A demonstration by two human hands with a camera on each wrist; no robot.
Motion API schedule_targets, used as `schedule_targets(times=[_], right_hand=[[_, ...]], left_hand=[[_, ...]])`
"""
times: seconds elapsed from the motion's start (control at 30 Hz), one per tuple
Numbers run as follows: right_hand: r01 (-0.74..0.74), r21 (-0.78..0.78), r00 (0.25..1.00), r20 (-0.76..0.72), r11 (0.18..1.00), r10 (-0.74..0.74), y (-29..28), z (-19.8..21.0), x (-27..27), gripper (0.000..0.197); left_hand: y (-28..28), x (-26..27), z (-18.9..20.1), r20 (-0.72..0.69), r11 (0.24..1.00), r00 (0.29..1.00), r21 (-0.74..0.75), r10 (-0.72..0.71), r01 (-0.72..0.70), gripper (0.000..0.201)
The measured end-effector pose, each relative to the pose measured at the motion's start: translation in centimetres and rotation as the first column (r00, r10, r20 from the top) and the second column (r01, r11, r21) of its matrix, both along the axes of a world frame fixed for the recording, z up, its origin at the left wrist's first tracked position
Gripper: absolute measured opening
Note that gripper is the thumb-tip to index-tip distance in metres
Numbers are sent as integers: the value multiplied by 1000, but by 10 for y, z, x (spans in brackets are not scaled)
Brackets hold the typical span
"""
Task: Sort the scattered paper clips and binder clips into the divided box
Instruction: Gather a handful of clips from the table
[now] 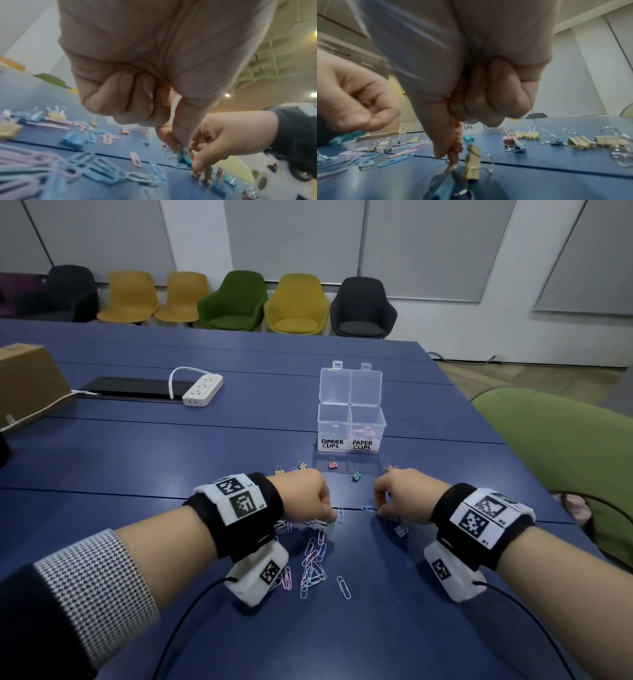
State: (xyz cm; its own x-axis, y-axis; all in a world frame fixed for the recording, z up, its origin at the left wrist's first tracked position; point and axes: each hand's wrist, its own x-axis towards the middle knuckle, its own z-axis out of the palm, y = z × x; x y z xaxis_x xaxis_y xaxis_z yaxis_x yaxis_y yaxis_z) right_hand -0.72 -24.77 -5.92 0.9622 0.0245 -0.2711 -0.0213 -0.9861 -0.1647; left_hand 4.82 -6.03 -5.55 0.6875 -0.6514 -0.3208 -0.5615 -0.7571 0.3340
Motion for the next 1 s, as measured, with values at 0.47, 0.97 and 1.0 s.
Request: schedule_targets(times=[0.47,0.97,1.0], right_hand=[[-11,-80,1000,-20,997,9,1,16,-4,23],[-204,-147,976,-112,968,188,65,15,-27,28],[-208,-155,975,-111,966,192,68,16,-30,28]], left_hand=[[-14,1,13,99,994,995,-105,6,4,19],[-12,5,0,230,988,970,151,-78,44,41],[-13,3,0,236,988,968,150,-82,47,36]])
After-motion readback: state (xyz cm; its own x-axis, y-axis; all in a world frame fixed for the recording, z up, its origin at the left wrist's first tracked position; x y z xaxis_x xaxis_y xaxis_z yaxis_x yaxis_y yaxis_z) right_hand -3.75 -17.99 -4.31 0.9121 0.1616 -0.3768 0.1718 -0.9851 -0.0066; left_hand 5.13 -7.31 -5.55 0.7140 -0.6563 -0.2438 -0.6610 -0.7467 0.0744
